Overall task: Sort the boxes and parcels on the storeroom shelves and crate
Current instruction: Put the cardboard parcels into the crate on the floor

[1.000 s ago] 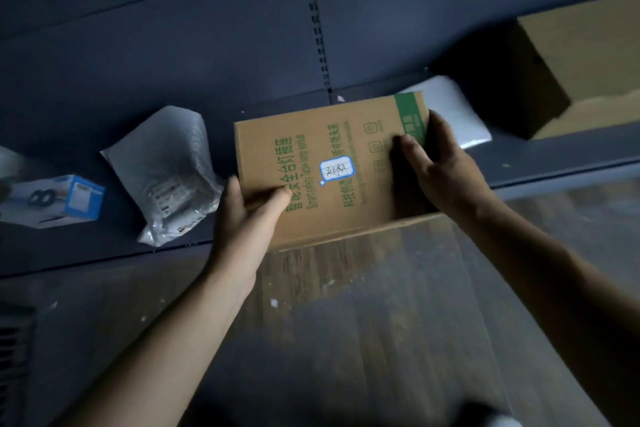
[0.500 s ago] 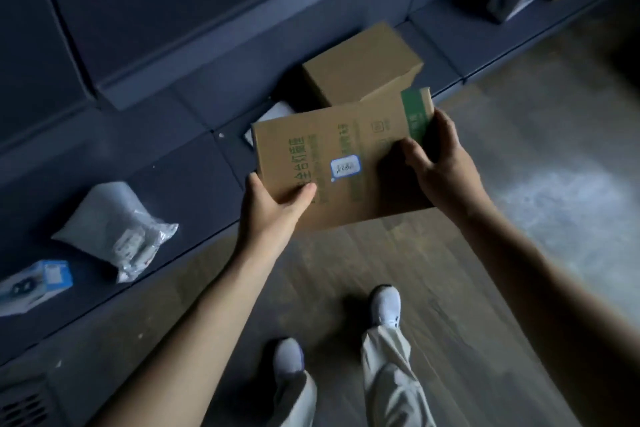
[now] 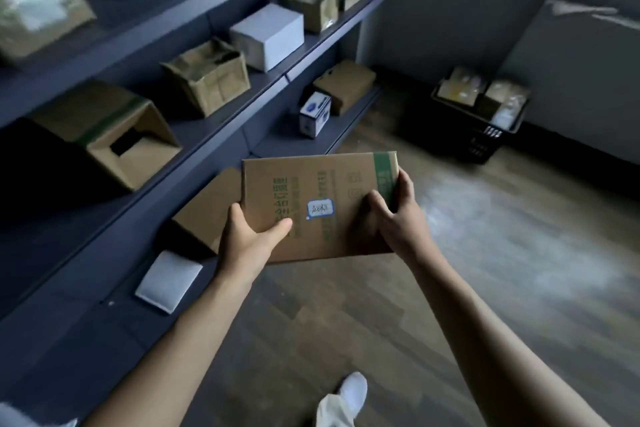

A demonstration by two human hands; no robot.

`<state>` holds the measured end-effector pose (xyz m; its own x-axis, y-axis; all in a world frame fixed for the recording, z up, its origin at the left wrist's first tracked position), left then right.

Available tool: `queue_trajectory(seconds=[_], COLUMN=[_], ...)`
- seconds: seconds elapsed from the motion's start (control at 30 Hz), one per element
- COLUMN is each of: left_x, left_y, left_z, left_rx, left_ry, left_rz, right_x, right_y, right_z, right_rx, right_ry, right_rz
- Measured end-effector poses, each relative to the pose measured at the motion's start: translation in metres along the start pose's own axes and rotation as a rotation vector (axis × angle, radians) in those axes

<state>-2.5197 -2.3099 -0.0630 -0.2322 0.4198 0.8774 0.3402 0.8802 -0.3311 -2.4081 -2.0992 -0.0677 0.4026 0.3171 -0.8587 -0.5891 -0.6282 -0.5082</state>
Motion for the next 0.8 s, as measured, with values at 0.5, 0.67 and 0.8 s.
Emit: queue_trajectory(seconds=[0.5, 0.67, 0.8], left_x=[0.176, 0.218, 0.264], left_y=[0.228, 0.316, 0.393], left_z=[0.089, 0.165, 0.234], left_rx=[-0.219, -0.310, -0.406], left_ry=[0.131, 0.154, 0.156], left_rz=[0.044, 0.010, 0.011], right_x=[0.048, 0.074, 0.091], right_y=[-0.188, -0.224, -0.255], right_z=[0.177, 0.272, 0.357], right_rx=[0.245, 0.306, 0.371], right_ry=[0.109, 0.159, 0.222], right_rz=[0.067, 0.041, 0.031])
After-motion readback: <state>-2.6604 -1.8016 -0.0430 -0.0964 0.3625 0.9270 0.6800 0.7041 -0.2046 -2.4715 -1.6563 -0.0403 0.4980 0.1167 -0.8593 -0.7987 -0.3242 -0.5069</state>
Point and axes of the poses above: each hand's wrist, its own z-axis towards the middle knuckle, its own y-axis out of the palm, x = y × z, the point moved 3 cm from there along z, towards the middle knuckle, and after that the axes turned 5 degrees about -y, right-handed, at the moved point
